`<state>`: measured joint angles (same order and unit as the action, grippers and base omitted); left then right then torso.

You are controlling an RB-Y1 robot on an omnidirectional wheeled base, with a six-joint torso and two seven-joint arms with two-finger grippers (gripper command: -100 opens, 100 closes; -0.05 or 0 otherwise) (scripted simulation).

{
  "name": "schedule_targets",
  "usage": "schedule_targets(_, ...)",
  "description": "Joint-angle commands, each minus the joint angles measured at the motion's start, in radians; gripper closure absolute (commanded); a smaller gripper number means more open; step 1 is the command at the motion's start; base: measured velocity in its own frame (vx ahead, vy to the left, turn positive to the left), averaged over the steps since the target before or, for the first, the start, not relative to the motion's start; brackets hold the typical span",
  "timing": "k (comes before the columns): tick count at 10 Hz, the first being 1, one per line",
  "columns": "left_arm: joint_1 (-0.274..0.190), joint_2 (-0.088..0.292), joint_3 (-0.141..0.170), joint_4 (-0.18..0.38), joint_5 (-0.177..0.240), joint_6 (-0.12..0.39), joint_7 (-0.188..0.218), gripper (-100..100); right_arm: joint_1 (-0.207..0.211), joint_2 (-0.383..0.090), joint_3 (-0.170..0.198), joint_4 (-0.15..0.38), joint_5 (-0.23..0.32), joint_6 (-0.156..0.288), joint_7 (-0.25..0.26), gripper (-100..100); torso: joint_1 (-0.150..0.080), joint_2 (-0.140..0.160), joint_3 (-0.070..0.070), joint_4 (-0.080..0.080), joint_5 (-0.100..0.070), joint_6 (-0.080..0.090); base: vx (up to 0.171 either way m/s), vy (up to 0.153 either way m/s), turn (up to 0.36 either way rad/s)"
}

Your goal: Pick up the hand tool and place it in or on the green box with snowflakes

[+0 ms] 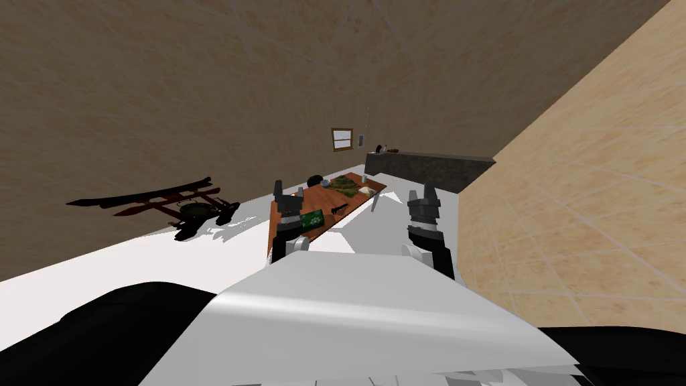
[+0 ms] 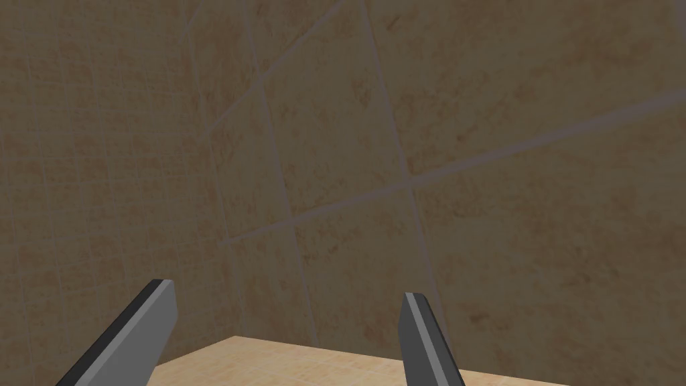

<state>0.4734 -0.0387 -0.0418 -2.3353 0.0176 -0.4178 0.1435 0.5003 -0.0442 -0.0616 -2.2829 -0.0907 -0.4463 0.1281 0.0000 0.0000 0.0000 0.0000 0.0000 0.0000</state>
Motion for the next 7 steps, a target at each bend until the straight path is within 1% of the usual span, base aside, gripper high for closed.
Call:
schedule_targets(1,0.007,0.044,0.007,0.003,0.009,0.016,0.007,-100,0.0,0.0,0.0,0.0,0.0,0.0,0.0,0,0.0,0.0,0.0,0.0,0.0,0.0,0.011,-0.007,-0.04)
schedule_targets(3,0.022,0.102,0.023,0.009,0.03,0.053,0.023,-100,0.0,0.0,0.0,0.0,0.0,0.0,0.0,0,0.0,-0.001,-0.001,0.0,0.0,0.0,0.026,-0.017,-0.068)
schedule_targets(6,0.06,0.18,0.062,0.023,0.082,0.14,0.062,-100,0.0,0.0,0.0,0.0,0.0,0.0,0.0,0,-0.001,-0.003,-0.002,-0.001,0.0,0.0,0.042,-0.023,-0.107)
schedule_targets(7,0.06,0.18,0.062,0.023,0.082,0.141,0.062,-100,0.0,0.0,0.0,0.0,0.0,0.0,0.0,0,-0.001,-0.003,-0.002,-0.001,0.0,0.0,0.032,-0.014,-0.031)
